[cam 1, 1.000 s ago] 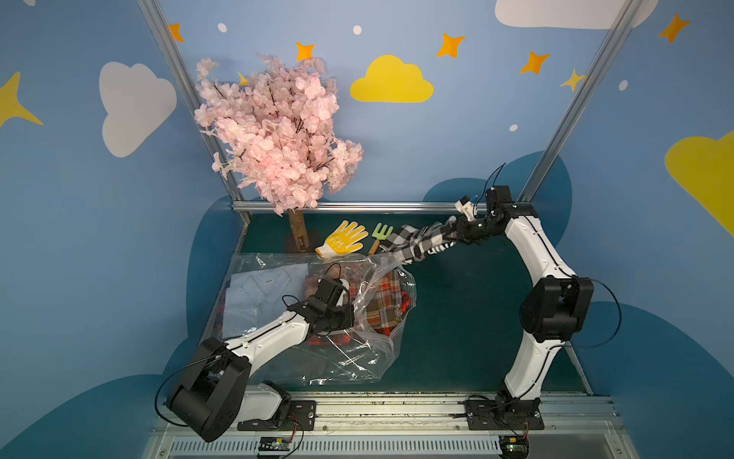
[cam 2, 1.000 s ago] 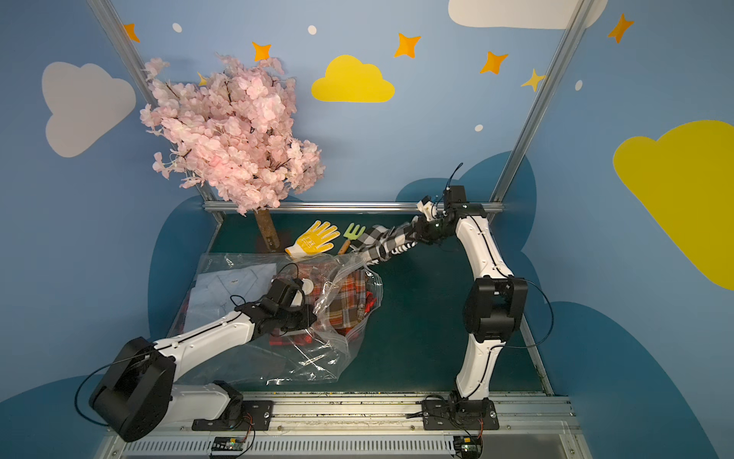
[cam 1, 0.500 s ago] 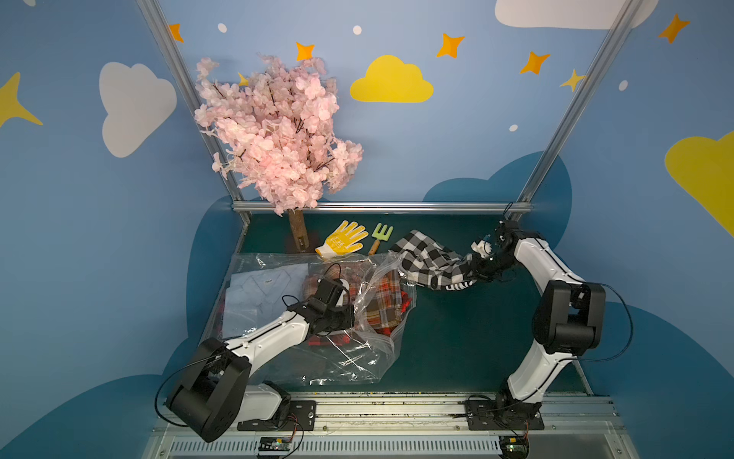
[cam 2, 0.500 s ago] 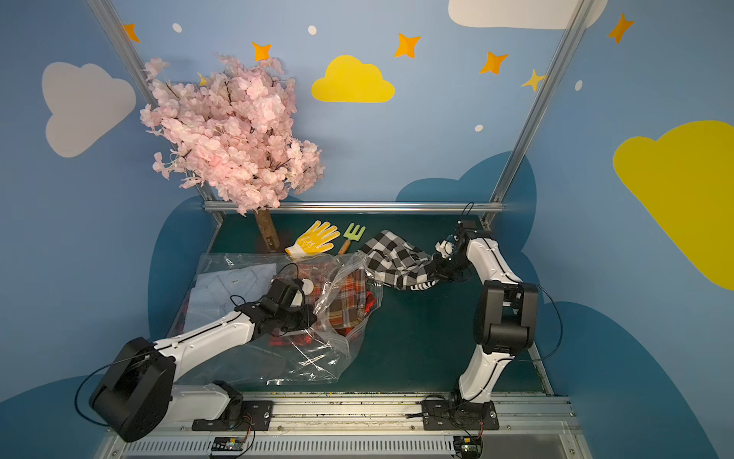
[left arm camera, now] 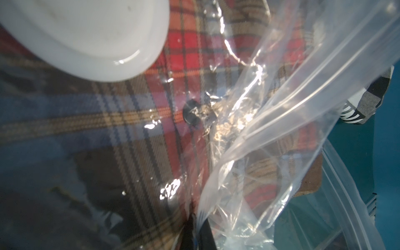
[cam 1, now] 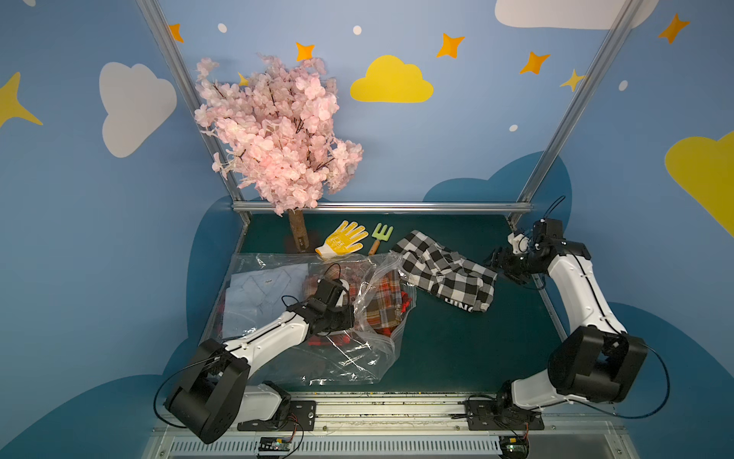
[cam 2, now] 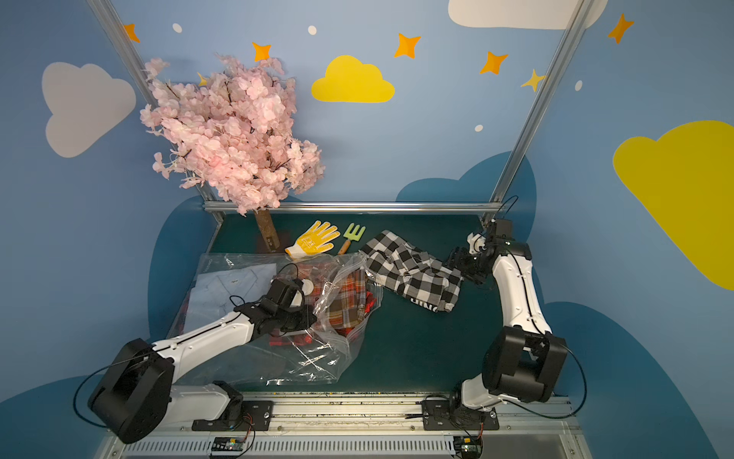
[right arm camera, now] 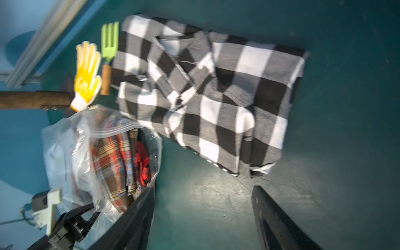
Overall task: Take the shirt out of the vacuum bag
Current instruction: Place the shirt at the center of the board, then adjust the shirt at the center of the board.
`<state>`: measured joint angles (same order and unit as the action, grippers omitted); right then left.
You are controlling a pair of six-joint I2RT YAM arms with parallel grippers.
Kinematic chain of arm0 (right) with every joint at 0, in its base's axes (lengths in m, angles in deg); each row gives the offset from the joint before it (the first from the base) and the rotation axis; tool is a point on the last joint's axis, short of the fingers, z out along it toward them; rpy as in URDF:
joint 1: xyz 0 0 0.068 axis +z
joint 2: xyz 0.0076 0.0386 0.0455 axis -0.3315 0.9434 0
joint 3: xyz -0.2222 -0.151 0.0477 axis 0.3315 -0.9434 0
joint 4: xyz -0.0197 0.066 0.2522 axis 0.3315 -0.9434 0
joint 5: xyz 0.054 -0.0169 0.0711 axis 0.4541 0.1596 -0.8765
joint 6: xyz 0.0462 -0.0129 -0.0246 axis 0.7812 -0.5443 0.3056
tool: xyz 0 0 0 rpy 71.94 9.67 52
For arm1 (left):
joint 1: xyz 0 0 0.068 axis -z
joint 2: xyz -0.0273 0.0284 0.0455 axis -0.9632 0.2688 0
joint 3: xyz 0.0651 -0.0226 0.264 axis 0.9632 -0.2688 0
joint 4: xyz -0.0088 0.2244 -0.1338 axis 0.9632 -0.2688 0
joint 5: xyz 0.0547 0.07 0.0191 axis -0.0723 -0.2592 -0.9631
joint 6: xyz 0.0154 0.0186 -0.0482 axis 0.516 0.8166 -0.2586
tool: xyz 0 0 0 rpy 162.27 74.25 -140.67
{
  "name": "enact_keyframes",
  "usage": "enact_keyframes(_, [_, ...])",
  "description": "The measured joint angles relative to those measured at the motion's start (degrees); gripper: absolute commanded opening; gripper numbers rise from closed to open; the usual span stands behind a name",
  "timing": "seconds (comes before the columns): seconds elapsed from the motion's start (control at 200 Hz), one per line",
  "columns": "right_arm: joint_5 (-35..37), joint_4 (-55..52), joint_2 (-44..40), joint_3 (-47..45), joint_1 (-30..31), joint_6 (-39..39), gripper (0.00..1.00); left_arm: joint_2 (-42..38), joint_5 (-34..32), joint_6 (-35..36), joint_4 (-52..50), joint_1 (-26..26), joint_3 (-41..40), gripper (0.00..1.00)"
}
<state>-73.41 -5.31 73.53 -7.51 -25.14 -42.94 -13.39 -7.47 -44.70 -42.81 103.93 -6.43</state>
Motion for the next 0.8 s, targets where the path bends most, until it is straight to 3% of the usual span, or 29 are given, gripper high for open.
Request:
enact_keyframes(0.17, [0.8,7.2,-1.0,-5.9,11.4,7.7,0.75,-0.5,0.2,0.0,-0.3,0.0,0.0,0.03])
enact_keyframes(0.27, [2.8,11.1,3.1,-11.0,14.2,12.3,0.75,-1.2,0.4,0.1,-0.7,0.0,0.0,0.03])
enact_keyframes(0.49, [10.0,14.7,14.3,-12.7,14.4,17.7,0.75,-4.5,0.6,0.6,-2.1,0.0,-0.2,0.03])
enact_keyframes(0.801, [15.4,11.8,27.3,-1.2,11.2,15.6,0.73,-10.6,0.0,0.7,-5.1,0.0,-1.4,0.03])
